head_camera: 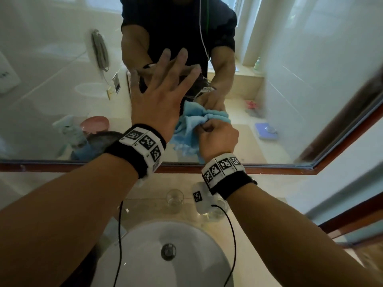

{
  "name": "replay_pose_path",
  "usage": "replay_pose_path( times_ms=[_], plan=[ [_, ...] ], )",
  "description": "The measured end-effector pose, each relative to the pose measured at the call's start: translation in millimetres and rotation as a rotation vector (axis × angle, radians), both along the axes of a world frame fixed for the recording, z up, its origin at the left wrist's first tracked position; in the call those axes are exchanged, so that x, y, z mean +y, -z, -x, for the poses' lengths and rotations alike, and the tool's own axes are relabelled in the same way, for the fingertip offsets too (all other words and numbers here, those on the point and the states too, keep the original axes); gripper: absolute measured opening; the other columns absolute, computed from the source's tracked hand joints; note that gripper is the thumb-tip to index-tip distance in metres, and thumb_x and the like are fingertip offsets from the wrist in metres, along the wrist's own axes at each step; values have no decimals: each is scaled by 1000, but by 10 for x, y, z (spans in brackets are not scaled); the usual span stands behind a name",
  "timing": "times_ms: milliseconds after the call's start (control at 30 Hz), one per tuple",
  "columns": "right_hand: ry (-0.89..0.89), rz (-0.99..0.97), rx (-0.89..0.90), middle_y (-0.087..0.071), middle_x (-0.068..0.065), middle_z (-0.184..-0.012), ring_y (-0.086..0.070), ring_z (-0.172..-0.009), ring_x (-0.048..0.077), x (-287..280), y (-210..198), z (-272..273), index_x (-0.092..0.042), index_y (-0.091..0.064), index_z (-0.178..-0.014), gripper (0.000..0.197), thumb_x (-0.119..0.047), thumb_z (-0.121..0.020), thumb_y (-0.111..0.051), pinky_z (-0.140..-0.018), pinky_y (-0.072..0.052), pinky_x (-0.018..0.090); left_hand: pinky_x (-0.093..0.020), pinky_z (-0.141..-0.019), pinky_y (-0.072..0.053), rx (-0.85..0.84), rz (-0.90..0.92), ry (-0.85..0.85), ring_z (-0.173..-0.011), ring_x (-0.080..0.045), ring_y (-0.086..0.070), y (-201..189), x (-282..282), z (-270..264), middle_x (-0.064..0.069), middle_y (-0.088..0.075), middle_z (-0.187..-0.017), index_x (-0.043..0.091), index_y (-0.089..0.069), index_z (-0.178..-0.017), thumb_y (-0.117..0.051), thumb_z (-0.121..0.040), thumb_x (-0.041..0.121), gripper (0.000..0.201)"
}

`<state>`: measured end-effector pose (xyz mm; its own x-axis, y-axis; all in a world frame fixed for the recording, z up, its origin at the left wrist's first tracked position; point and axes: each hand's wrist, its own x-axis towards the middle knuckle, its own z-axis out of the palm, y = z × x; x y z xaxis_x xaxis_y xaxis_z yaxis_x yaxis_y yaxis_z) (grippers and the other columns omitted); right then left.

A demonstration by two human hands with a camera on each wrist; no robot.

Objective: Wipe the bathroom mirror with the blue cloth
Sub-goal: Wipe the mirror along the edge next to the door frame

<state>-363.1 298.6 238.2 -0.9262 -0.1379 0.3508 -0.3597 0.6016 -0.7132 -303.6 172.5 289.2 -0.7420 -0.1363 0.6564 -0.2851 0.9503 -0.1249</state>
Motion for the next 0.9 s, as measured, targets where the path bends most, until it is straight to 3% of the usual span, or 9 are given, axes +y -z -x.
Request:
replay_pose_path(
  times_ms=[133, 267, 433, 600, 700, 800, 900],
  plan=[
    [8, 53, 69, -75, -3, -88, -66, -88, 23, -90, -344, -12, -21, -76, -81, 20, -40, -83, -69, -67, -35, 20, -79, -103, -8, 56, -16, -62, -152, -19, -4, 80, -186, -144, 10, -1, -165, 46, -7, -153, -56, -90, 24, 83],
    [15, 32, 102, -75, 0, -85, -66, -86, 27, -141, -331, -33, -19, -75, -77, 17, -34, -83, -70, -69, -41, 25, -82, -99, -12, 41, -74, -139, -152, -27, 1, 145, -434, -265, 9, 5, -164, 52, 1, -151, -74, -82, 34, 104],
    [15, -6, 85, -75, 1, -84, -66, -85, 28, -207, -85, -54, -19, -76, -77, 17, -34, -82, -70, -68, -39, 24, -82, -97, -14, 20, -118, -136, -151, -33, 2, 171, -496, -279, 6, 4, -164, 53, -1, -151, -83, -74, 29, 115],
    [-4, -66, -24, -75, 2, -89, -64, -90, 29, -266, 315, -118, -19, -77, -81, 17, -33, -84, -68, -70, -35, 24, -82, -97, -16, 15, -91, -132, -151, -33, 1, 183, -525, -272, 5, 2, -164, 51, -1, -151, -81, -76, 31, 111],
    [-20, -118, -124, -75, 4, -95, -63, -94, 31, -276, 590, -162, -21, -78, -88, 14, -26, -84, -65, -77, -42, 27, -82, -98, -19, 18, -75, -124, -151, -33, -1, 190, -538, -280, 5, 2, -165, 50, -1, -152, -79, -77, 32, 110],
    [-31, -133, -135, -75, 5, -88, -66, -85, 28, -289, 829, -197, -17, -77, -84, 14, -21, -81, -65, -66, -33, 20, -82, -97, -20, 15, -66, -116, -151, -33, -1, 206, -560, -268, 5, 0, -165, 49, -2, -152, -78, -77, 34, 108],
    [-14, -72, -110, -74, 5, -80, -66, -78, 26, -326, 935, -198, -15, -77, -78, 23, -32, -77, -61, -63, -32, 18, -82, -97, -20, 7, -60, -114, -151, -32, -1, 209, -568, -262, 4, 0, -165, 48, -3, -152, -78, -77, 35, 107]
  ],
)
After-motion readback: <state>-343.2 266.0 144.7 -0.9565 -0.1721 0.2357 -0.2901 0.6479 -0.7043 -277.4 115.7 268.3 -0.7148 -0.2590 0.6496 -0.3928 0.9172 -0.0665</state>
